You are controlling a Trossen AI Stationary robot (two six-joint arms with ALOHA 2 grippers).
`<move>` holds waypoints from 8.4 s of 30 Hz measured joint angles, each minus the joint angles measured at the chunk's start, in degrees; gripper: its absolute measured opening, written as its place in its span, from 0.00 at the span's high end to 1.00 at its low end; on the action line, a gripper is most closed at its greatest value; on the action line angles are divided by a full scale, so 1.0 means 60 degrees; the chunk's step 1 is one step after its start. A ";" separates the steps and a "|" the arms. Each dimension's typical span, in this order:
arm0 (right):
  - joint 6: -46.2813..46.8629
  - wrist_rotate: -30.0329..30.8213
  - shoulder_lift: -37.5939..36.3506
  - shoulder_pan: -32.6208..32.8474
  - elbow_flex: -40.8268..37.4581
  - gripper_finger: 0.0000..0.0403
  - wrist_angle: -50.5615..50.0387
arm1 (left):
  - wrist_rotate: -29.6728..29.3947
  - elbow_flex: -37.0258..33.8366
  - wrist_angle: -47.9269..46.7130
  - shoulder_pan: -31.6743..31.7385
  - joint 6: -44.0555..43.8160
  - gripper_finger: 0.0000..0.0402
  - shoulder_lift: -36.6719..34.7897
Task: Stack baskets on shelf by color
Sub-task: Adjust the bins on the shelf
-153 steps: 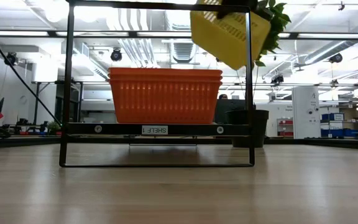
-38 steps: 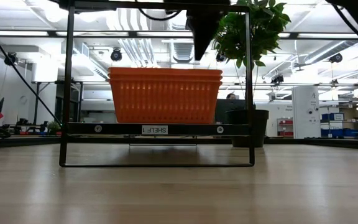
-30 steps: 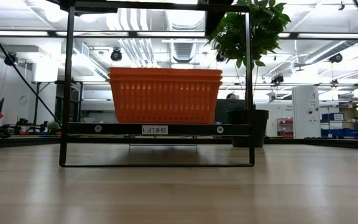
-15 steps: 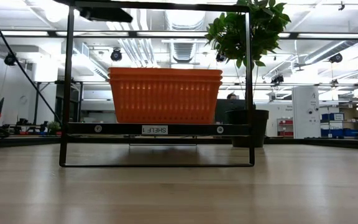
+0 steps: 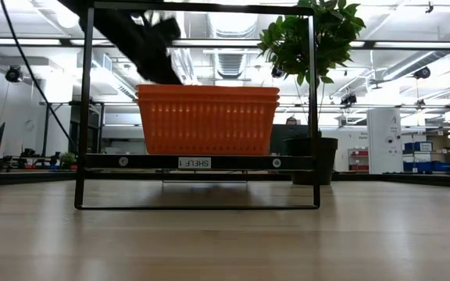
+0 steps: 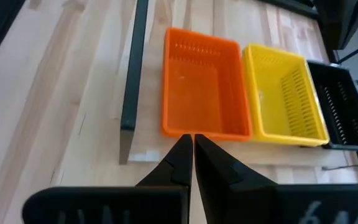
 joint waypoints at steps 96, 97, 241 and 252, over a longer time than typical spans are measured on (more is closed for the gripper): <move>0.1020 0.0244 0.0018 0.0036 -0.0912 0.98 0.0126 | 0.0103 -0.0038 -0.0028 0.2244 0.0748 1.00 0.0441; 0.1029 0.0248 0.0018 0.0036 -0.0942 0.98 0.0130 | 0.0102 -0.0052 -0.0478 0.2232 0.0749 1.00 0.0154; 0.2578 0.1220 0.0889 -0.1359 -0.1142 0.98 0.0338 | 0.0259 -0.0938 0.2011 0.1793 -0.0519 1.00 0.1703; 0.2579 0.1220 0.0889 -0.1359 -0.1145 0.98 0.0339 | -0.0156 -0.0898 0.1796 0.1797 -0.0529 1.00 0.1688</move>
